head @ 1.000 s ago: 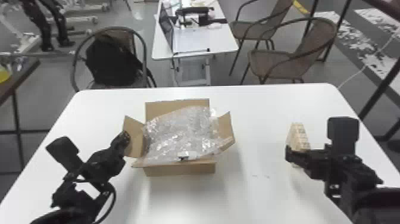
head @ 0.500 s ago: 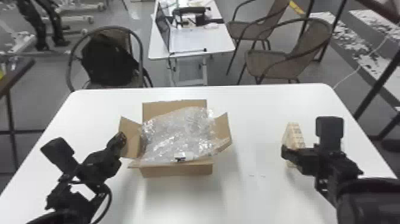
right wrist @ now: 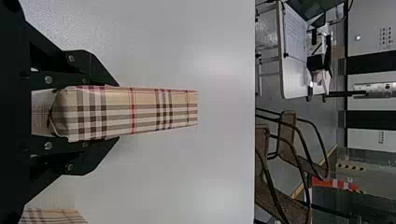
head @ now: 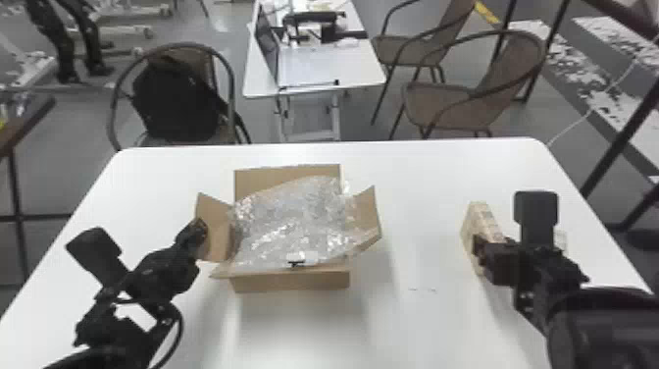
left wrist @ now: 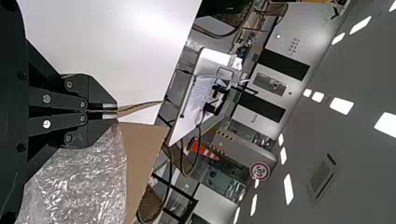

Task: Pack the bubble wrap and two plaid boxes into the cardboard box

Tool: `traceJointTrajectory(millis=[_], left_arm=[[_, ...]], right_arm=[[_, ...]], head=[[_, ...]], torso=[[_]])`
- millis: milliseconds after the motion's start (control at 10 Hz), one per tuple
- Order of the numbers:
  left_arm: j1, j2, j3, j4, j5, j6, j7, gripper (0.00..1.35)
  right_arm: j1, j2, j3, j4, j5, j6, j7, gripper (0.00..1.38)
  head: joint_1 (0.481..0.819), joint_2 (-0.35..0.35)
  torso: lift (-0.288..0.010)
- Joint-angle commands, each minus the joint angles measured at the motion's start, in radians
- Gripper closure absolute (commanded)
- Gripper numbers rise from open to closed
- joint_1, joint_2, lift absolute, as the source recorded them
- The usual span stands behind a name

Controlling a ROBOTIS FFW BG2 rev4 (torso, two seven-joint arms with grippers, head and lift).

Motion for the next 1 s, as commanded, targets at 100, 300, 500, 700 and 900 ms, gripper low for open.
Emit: traceJointTrajectory(millis=[100,300,500,700,900], left_arm=[[0.000,-0.003,0.000,0.002,0.000,-0.003,-0.001,1.21],[0.002,-0.003,0.002,0.002,0.000,-0.003,-0.001,1.21],[0.000,-0.003,0.000,0.002,0.000,-0.004,-0.001,1.21],[-0.003,-0.003,-0.003,0.008,0.000,-0.006,-0.001,1.21],[-0.011,-0.003,-0.011,0.017,-0.003,-0.006,-0.001,1.21]], right_arm=[[0.005,0.003,0.010,-0.007,-0.016,-0.010,0.001,1.09],[0.015,-0.008,0.049,-0.104,-0.081,-0.030,0.009,1.09],[-0.025,-0.042,0.113,-0.230,-0.139,-0.013,0.052,1.09],[-0.086,-0.052,0.170,-0.300,-0.165,0.013,0.145,1.09],[-0.155,-0.048,0.200,-0.295,-0.199,0.072,0.268,1.09]], head=[[0.695,0.068],[0.695,0.082],[0.695,0.112],[0.695,0.167],[0.695,0.227]], torso=[[-0.087],[-0.087],[-0.087],[-0.087],[-0.087]])
